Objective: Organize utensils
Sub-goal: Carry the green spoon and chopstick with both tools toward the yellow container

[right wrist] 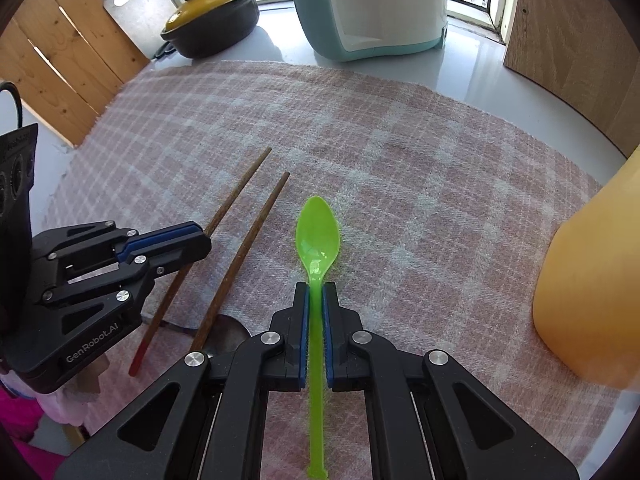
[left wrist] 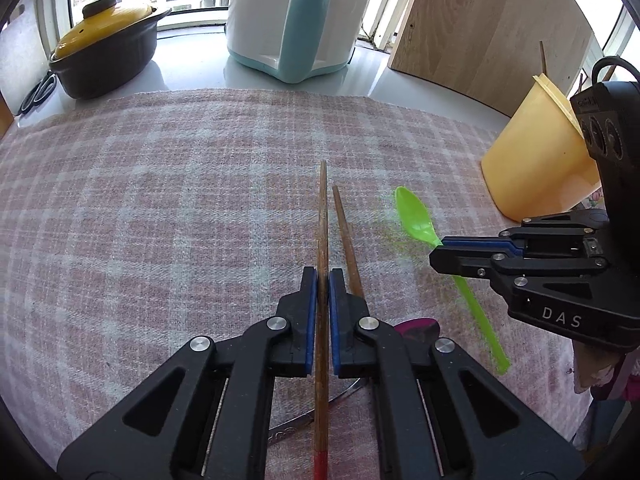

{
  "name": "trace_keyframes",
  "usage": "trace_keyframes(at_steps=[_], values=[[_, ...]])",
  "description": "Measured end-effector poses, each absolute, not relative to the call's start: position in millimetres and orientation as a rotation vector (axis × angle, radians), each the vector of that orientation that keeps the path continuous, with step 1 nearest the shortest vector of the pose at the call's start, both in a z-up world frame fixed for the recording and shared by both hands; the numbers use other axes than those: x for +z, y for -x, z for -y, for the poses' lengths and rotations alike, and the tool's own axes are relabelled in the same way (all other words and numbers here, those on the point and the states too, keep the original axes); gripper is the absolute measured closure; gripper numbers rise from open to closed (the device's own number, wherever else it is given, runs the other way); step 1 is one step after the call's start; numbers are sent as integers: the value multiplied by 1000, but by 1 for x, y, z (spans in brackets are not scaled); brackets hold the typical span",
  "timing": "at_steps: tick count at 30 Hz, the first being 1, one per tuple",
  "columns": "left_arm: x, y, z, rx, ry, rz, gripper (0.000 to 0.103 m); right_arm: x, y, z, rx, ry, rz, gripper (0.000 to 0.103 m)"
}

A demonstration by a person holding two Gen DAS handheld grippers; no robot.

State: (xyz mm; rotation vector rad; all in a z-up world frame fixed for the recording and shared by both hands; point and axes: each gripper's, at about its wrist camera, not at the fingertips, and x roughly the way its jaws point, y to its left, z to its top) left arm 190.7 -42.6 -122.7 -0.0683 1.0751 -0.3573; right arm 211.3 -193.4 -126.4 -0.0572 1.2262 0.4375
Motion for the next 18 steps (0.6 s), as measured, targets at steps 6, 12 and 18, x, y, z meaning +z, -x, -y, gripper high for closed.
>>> trace_keyframes(at_steps=[6,12,18], values=[[-108,-185,46,-369,68,-1038,99,-115,-208,196,429,47,-1196,98],[-103,-182,49,-376,71,-1021,99,-106,-207,200,423,32,-1176,98],[-95,-180,40,-380,107,-1007,99,-93,-204,203,428,8,-1149,98]])
